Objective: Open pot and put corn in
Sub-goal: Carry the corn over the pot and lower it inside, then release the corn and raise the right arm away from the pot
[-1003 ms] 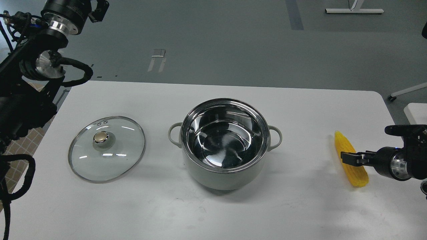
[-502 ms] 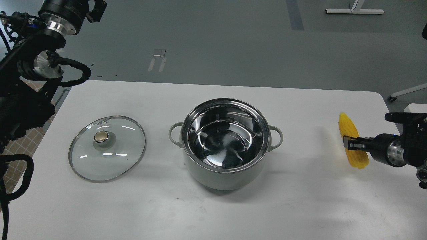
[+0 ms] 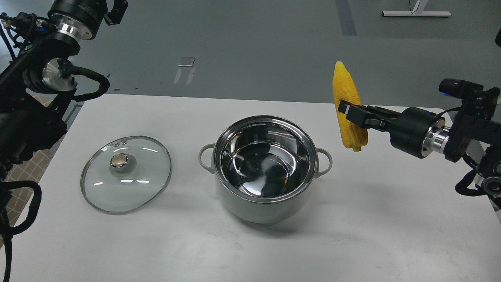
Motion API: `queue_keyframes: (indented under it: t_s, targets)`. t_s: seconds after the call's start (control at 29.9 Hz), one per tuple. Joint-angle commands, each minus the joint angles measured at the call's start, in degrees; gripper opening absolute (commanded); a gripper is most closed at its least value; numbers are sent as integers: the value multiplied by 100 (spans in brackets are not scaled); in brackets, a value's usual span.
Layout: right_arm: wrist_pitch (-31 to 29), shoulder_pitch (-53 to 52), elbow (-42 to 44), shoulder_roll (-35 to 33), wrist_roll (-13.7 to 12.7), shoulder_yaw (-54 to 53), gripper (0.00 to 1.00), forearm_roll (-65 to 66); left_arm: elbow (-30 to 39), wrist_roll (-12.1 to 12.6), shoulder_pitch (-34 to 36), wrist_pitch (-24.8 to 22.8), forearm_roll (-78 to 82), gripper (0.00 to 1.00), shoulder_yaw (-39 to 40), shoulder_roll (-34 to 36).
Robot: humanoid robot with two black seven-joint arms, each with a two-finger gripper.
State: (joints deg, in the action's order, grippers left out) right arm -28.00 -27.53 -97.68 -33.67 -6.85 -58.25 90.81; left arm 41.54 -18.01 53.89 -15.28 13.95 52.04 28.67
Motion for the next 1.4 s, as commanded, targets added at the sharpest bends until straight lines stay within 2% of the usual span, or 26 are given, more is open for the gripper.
queue_keyframes:
  t_s: [0.0, 0.13, 0.37, 0.64, 0.74, 0.8, 1.04, 1.07, 1.1, 1.3, 1.37]
  targets:
    - [0, -481, 38, 334, -115, 735, 13, 16, 12, -1, -2, -11, 3, 92, 8, 7]
    - [0, -832, 231, 772, -124, 1465, 13, 244, 21, -1, -2, -11, -6, 93, 17, -19]
    - [0, -886, 697, 1371, -132, 1765, 16, 798, 21, -18, -11, -37, -6, 92, 17, 7]
    - [0, -947, 1198, 1846, -124, 1818, 40, 904, 21, -27, -37, -46, 3, 92, 17, 25]
    - [0, -947, 1260, 1890, -124, 1818, 50, 939, 21, -27, -11, -46, 2, 92, 25, 7]
    - [0, -938, 1269, 1890, -124, 1870, 61, 939, 21, -27, -11, -46, 3, 93, 25, 7]
    - [0, -938, 1251, 1855, -106, 2002, 79, 921, 21, -27, -11, -46, 11, 92, 25, -2]
    - [0, -930, 1251, 1855, -106, 1994, 90, 913, 13, -36, -11, -46, 11, 93, 25, -10]
    - [0, -930, 1243, 1864, -97, 1993, 96, 904, 12, -27, -11, -37, 11, 92, 25, -10]
    - [0, -956, 1216, 1916, -80, 1818, 96, 869, 12, -36, -11, -37, 11, 93, 52, -28]
    - [0, -956, 1181, 1943, -80, 1451, 97, 869, 12, -36, -11, -37, 11, 93, 43, -28]
